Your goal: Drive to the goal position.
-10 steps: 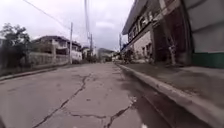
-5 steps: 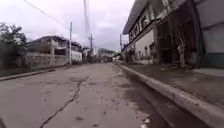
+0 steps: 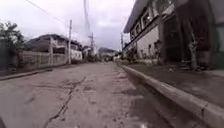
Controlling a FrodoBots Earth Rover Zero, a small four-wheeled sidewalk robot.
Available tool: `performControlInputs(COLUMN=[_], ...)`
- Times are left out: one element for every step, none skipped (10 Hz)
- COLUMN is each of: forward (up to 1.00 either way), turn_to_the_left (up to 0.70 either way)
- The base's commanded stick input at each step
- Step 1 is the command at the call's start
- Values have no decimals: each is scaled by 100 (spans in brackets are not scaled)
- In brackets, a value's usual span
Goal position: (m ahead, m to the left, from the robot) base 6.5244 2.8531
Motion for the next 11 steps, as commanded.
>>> performControlInputs(forward=[100,100,85,85,85,85,85,85,85,85,85], turn_to_the_left=[0,0,-12,-16,0,0,0,0,0,0,0])
